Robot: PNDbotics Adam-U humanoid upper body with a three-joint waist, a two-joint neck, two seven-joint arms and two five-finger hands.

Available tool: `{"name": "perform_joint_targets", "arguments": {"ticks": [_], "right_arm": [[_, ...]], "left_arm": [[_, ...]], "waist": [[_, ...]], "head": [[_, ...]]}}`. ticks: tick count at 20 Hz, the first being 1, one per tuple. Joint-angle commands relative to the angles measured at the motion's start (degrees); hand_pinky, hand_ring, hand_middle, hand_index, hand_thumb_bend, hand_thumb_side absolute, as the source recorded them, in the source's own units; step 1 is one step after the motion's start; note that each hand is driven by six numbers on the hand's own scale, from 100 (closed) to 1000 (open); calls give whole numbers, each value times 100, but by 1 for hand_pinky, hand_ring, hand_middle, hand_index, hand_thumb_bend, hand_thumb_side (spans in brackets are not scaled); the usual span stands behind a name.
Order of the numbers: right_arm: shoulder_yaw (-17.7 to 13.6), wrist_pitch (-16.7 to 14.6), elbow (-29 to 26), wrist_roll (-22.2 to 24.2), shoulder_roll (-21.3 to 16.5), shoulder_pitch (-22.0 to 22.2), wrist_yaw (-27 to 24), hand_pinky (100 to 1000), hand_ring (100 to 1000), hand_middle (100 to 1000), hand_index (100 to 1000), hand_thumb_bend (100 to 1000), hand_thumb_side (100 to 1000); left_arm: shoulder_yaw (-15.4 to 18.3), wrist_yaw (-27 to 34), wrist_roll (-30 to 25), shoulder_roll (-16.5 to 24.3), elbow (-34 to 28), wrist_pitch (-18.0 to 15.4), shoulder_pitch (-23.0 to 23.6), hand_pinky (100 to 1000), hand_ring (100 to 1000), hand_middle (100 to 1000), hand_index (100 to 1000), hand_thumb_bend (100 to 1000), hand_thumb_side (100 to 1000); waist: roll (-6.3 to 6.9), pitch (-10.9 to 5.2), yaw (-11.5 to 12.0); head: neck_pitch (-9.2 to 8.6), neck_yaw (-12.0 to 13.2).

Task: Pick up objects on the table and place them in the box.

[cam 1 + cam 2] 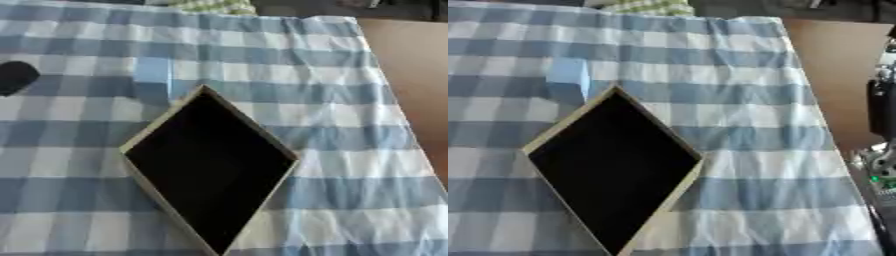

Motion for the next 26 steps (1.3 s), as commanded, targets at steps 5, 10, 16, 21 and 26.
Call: {"name": "perform_joint_targets", "arguments": {"ticks": [5, 10, 16, 21, 26], "right_arm": [[11, -13, -84, 65, -237, -55, -64, 769, 847, 774, 884, 100, 851], [20, -9, -84, 80, -247, -48, -79, 768, 846, 774, 884, 100, 855], [20, 1, -84, 84, -247, -29, -89, 768, 844, 772, 884, 100, 857], [22, 8, -84, 87, -247, -30, -93, 768, 842, 771, 884, 100, 856], [25, 17, -84, 93, -234, -15, -93, 768, 841, 770, 884, 100, 857]], "left_arm": [[-385, -175, -1814, -66, 6, 302, -753, 861, 837, 809, 883, 588, 618], [-498, -287, -2793, -327, 283, 337, -1170, 889, 854, 824, 883, 610, 524], [-528, -714, -3594, -522, 585, 293, -1392, 942, 897, 871, 907, 702, 500], [-577, -954, -3558, -683, 839, 335, -1539, 938, 908, 880, 905, 725, 510], [-673, -924, -3280, -981, 1309, 450, -1743, 921, 902, 870, 905, 704, 519]], "waist": [[84, -153, -19], [112, -166, -22], [135, -180, -28], [152, -203, -28], [145, -226, -39]], "head": [[11, -147], [-27, -267], [20, -238], [52, -166], [53, -119]]}}
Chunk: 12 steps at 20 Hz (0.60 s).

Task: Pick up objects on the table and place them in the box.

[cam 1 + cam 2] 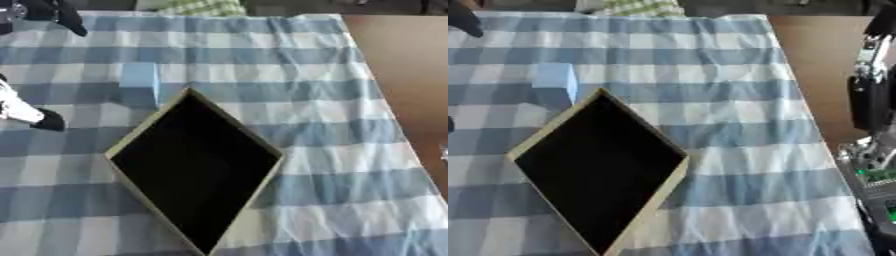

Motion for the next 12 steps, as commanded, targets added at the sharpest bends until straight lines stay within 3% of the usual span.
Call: {"name": "perform_joint_targets", "arguments": {"ticks": [1, 6, 12], "right_arm": [[-37, 11, -84, 8, -174, -18, -40, 768, 840, 770, 884, 100, 857], [-30, 20, -84, 15, -142, -12, -53, 768, 840, 770, 884, 100, 862], [-20, 19, -84, 24, -113, -11, -68, 768, 840, 769, 884, 100, 867]], "left_arm": [[-28, -22, 175, -120, 301, 129, -213, 914, 900, 867, 903, 703, 519], [-131, 58, 349, -566, 756, 431, -414, 894, 895, 861, 896, 696, 509], [-182, -86, 430, -968, 1282, 553, -565, 880, 887, 857, 891, 687, 489]], "waist": [[9, -130, -13], [-20, -132, -24], [-57, -111, -62]], "head": [[18, 25], [37, 53], [33, 83]]}}
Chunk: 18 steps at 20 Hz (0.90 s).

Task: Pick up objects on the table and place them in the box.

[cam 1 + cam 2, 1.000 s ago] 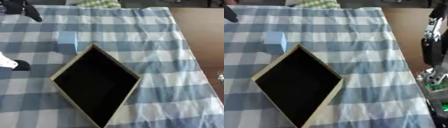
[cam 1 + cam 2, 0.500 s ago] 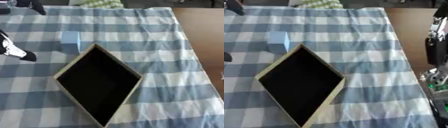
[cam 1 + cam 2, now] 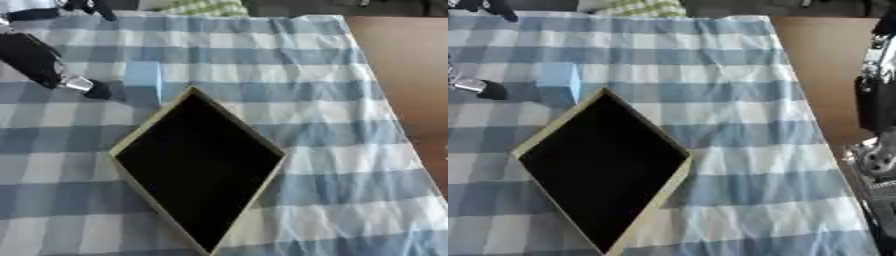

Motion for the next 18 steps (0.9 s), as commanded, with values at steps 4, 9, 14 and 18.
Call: {"name": "perform_joint_targets", "arguments": {"ticks": [4, 9, 14, 18], "right_arm": [[-12, -9, -84, 6, -95, -27, -40, 768, 839, 768, 884, 100, 869], [1, -16, -84, 10, -69, -54, -55, 768, 838, 767, 884, 100, 874], [23, -17, -84, 23, -44, -88, -73, 767, 836, 765, 884, 100, 880], [27, -20, -84, 15, -27, -98, -85, 766, 834, 763, 884, 100, 886]], "left_arm": [[9, -211, 107, -230, 496, 1, -204, 877, 890, 873, 892, 665, 456], [24, -302, 176, -435, 864, 26, -266, 873, 890, 870, 887, 672, 413], [51, -453, 274, -608, 1165, 142, -344, 880, 899, 881, 892, 706, 415], [107, -614, 332, -695, 1396, 156, -362, 882, 911, 896, 898, 723, 408]], "waist": [[-4, -73, -58], [-18, -27, -109], [-10, 21, -162], [-2, 57, -193]], "head": [[12, 36], [-23, 62], [-81, 106], [-118, 134]]}}
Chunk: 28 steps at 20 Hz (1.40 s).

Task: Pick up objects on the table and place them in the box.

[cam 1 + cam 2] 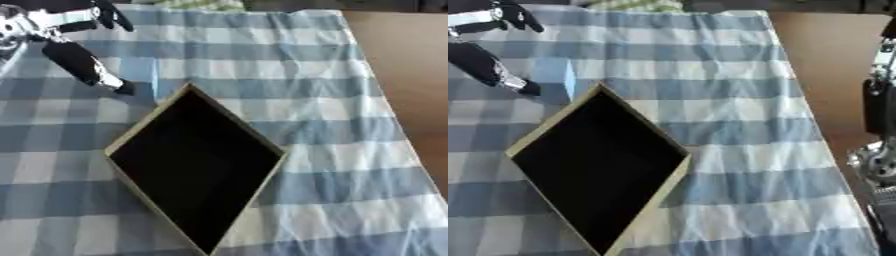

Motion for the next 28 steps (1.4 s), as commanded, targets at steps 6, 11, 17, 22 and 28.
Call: {"name": "perform_joint_targets", "arguments": {"ticks": [6, 11, 17, 22, 28], "right_arm": [[0, -15, -84, -3, -61, -72, -41, 765, 832, 759, 883, 100, 886], [0, -22, -84, -63, -35, -86, -63, 764, 831, 757, 882, 100, 889], [-21, 59, -84, -173, 18, -69, -84, 762, 829, 753, 877, 100, 898], [-29, 138, -84, -282, 46, -53, -90, 761, 826, 748, 874, 100, 899], [-36, 149, -84, -351, 71, -26, -100, 761, 824, 746, 873, 100, 900]], "left_arm": [[178, -267, 135, -72, 347, -42, -181, 886, 924, 902, 900, 727, 402], [216, -411, 62, -152, 626, -107, -164, 886, 925, 905, 899, 723, 397], [199, -234, -195, -240, 772, -318, -133, 859, 914, 885, 870, 698, 362], [192, -38, -362, -271, 798, -440, -121, 813, 889, 858, 840, 581, 330], [180, -162, -274, -281, 865, -393, -104, 685, 789, 748, 733, 389, 300]], "waist": [[15, -37, -67], [10, 13, -110], [-4, 61, -157], [-5, 71, -176], [-14, 72, -223]], "head": [[-138, 67], [-181, 109], [-194, 128], [-209, 140], [-237, 159]]}}
